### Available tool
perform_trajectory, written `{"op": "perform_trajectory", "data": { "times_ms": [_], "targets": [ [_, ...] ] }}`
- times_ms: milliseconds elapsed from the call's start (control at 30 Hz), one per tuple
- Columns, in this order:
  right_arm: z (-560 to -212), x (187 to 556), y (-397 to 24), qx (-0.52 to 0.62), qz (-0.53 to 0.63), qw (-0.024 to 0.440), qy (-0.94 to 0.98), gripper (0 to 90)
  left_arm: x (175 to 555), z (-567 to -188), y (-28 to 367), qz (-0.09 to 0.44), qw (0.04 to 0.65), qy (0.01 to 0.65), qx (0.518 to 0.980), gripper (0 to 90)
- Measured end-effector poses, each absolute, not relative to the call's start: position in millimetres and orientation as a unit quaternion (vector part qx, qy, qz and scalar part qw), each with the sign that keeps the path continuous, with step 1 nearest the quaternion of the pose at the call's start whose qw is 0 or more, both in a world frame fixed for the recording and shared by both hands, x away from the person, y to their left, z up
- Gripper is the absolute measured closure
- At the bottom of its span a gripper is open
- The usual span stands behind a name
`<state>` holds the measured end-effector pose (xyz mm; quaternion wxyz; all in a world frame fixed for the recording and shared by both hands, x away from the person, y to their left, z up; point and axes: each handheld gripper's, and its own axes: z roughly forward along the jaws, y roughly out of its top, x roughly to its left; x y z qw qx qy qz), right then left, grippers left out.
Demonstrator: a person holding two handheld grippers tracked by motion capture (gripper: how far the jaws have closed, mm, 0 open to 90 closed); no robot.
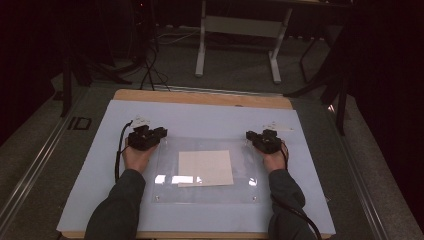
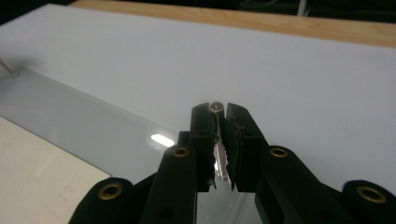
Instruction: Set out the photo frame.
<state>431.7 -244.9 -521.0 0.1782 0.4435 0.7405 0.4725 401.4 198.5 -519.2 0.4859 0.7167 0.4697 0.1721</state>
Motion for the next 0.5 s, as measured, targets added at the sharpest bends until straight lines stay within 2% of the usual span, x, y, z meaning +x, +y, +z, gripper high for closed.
{"op": "perform_trajectory", "data": {
  "times_ms": [100, 500],
  "targets": [
    [-519.4, 430.7, -245.5, 0.441, 0.473, 0.182, 0.741, 81.8, 401.7, -519.7, 198.1, 0.177, 0.478, 0.473, 0.718, 81.7],
    [-519.3, 430.6, -244.3, 0.439, 0.469, 0.187, 0.743, 83.3, 403.4, -521.3, 197.6, 0.18, 0.48, 0.471, 0.718, 81.4]
  ]
}}
